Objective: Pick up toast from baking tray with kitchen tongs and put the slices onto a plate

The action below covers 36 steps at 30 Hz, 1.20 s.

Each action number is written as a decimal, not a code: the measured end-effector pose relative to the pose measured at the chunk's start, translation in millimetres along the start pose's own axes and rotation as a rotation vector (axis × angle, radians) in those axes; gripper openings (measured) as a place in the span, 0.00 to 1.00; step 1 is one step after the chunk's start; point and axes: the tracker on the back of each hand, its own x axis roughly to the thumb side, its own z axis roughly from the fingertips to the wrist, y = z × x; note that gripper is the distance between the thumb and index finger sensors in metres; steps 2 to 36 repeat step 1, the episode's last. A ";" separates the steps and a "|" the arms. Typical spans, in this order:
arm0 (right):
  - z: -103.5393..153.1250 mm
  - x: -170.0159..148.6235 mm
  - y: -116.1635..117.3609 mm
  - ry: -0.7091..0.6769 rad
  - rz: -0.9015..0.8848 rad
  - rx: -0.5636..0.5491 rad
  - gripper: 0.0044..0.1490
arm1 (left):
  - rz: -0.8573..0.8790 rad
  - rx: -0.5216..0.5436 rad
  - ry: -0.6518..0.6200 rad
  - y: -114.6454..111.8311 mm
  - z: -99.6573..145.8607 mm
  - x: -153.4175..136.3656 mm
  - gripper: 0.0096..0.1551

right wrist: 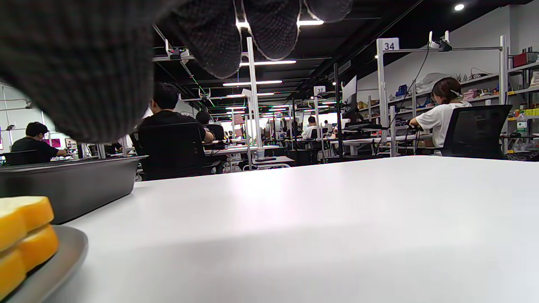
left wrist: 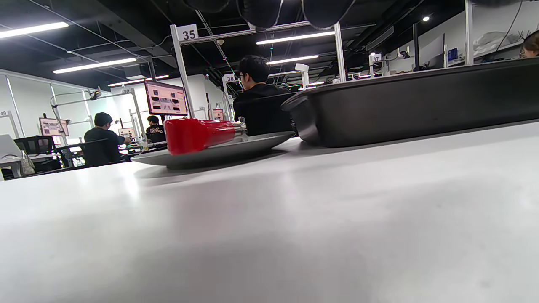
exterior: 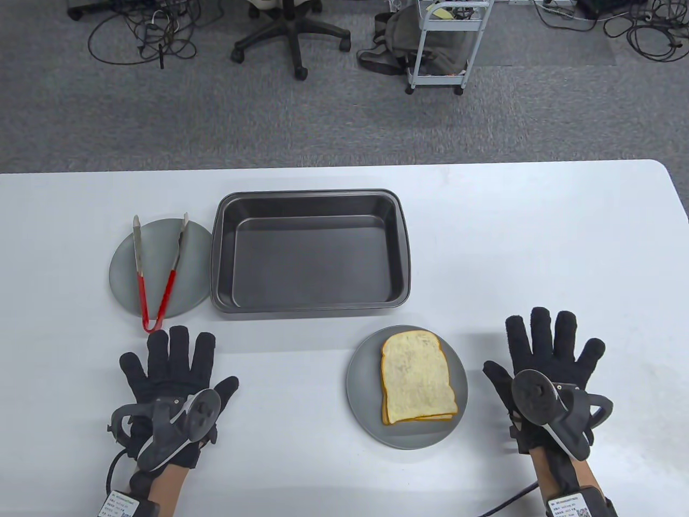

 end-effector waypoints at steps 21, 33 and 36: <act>0.0 0.0 0.0 0.001 -0.001 0.001 0.55 | -0.001 0.000 0.000 0.0 -0.1 0.1 0.52; 0.0 0.0 0.0 0.001 -0.001 0.001 0.55 | -0.001 0.000 0.000 0.0 -0.1 0.1 0.52; 0.0 0.0 0.0 0.001 -0.001 0.001 0.55 | -0.001 0.000 0.000 0.0 -0.1 0.1 0.52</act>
